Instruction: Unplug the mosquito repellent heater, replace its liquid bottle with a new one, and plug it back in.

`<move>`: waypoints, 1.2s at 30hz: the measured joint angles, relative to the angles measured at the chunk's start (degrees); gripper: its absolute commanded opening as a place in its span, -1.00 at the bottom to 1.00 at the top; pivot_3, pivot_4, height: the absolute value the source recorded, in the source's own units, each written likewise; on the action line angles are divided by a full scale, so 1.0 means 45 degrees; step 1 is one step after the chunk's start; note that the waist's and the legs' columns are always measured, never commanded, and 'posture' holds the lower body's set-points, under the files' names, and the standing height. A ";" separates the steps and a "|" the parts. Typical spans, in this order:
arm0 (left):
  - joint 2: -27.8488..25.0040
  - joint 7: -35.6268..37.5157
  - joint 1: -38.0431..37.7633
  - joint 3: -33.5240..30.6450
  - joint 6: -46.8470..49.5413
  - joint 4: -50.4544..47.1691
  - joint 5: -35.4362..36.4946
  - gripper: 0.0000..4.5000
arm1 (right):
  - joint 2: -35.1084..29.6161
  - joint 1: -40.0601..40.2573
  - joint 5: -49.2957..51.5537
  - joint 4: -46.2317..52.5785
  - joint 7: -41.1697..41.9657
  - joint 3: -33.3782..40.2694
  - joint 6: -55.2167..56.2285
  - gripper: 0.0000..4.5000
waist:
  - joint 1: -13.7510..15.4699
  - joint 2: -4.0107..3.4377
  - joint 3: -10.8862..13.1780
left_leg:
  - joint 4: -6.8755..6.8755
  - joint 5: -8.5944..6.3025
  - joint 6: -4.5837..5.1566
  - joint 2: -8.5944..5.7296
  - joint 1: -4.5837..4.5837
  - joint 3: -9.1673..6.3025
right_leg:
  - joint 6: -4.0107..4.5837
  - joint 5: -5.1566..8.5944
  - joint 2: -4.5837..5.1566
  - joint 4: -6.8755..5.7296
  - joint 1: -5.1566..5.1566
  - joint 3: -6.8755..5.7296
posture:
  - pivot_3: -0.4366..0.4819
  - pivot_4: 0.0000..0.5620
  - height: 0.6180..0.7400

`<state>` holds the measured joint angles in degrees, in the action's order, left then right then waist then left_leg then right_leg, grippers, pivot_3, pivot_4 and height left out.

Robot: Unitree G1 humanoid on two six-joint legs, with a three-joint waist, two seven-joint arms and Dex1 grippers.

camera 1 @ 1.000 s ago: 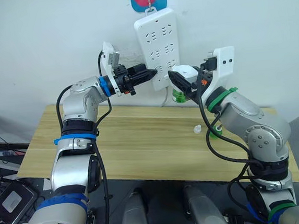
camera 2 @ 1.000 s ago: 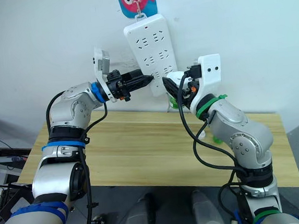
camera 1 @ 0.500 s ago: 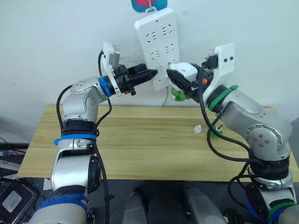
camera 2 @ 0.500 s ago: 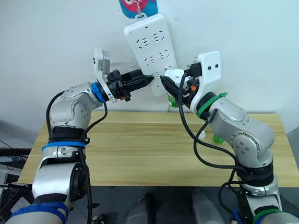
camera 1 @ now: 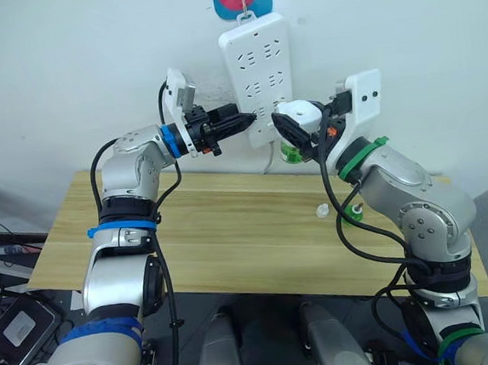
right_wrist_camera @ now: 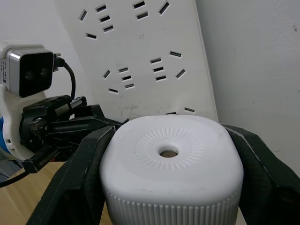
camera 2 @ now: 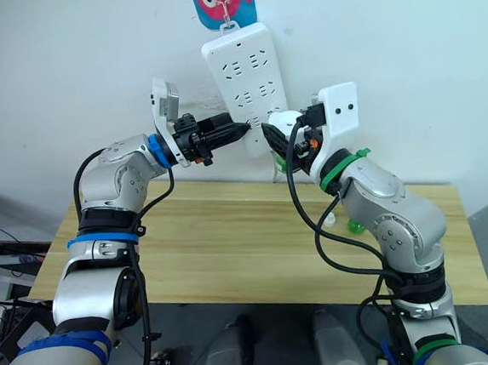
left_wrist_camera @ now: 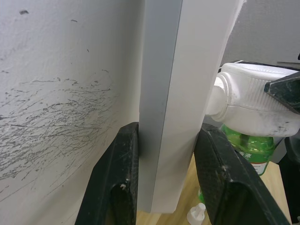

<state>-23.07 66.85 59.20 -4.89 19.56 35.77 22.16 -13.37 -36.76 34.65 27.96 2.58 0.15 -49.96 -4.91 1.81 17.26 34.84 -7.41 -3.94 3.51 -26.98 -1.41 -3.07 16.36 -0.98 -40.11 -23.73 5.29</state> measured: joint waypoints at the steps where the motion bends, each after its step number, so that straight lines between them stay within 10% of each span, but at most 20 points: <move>1: -0.0023 -0.0001 -0.0001 0.0001 -0.0001 0.0000 -0.0001 -0.41 | -0.0045 -0.0031 -0.0202 -0.0052 0.0074 -0.0145 0.0115 0.40 | -0.0001 0.0000 0.0000 | 0.0000 0.0000 0.0000 0.0001 0.0000 0.0001 | 0.0000 0.0000 0.0000 0.0000 0.0000 0.0001 | -0.27 -0.11 1.00; 36: -0.0425 -0.0506 -0.0023 -0.0151 -0.0059 0.0007 -0.0309 -0.41 | 0.2669 -0.0529 -0.4367 -0.3209 0.0428 -0.1483 0.3859 0.40 | -0.0213 0.0001 0.0000 | 0.0022 0.0043 -0.0007 0.0009 0.0032 0.0028 | -0.0001 0.0001 -0.0014 -0.0141 -0.0047 0.0050 | -0.26 -0.04 1.00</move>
<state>-24.98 64.57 59.09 -5.57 19.30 35.80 20.77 -1.36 -39.14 14.99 13.52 4.51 -6.52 -32.60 -5.87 1.82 17.26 34.94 -7.21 -3.97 3.55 -26.84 -1.29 -3.08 16.37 -1.04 -40.74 -23.94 5.52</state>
